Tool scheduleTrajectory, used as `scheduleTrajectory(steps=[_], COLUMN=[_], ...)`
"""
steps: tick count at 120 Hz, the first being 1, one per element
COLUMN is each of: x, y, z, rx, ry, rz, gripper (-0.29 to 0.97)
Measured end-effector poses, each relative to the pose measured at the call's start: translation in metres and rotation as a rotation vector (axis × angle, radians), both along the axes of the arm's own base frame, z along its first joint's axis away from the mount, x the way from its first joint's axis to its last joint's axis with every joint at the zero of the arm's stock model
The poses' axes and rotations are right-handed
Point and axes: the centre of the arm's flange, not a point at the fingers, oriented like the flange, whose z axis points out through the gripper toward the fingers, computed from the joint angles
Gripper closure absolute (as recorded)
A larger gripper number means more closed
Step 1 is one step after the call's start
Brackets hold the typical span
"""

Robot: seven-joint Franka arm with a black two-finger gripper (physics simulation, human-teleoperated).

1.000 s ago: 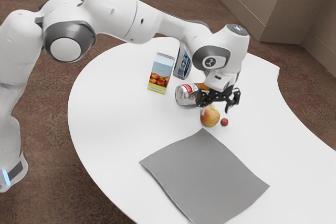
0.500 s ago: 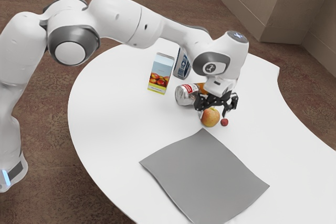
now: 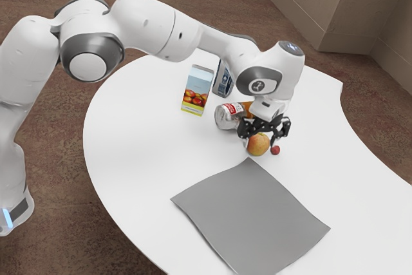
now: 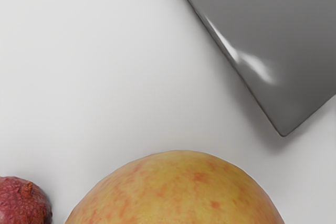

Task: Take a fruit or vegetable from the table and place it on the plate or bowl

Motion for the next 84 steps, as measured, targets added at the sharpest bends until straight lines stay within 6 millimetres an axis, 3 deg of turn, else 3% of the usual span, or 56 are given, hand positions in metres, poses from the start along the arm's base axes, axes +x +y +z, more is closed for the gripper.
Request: scheduleTrajectory(steps=[36, 56, 61, 70, 84], x=[0.001, 0.003, 0.001, -0.011, -0.048], y=[0.005, 0.002, 0.000, -0.003, -0.020], z=[0.001, 0.017, 0.032, 0.075, 0.139], rx=[-0.013, -0.020, -0.026, -0.045, -0.070], ry=[-0.005, -0.033, -0.052, -0.093, -0.119], rz=[0.021, 0.022, 0.019, 0.012, -0.028], gripper=[0.28, 0.30, 0.31, 0.32, 0.29])
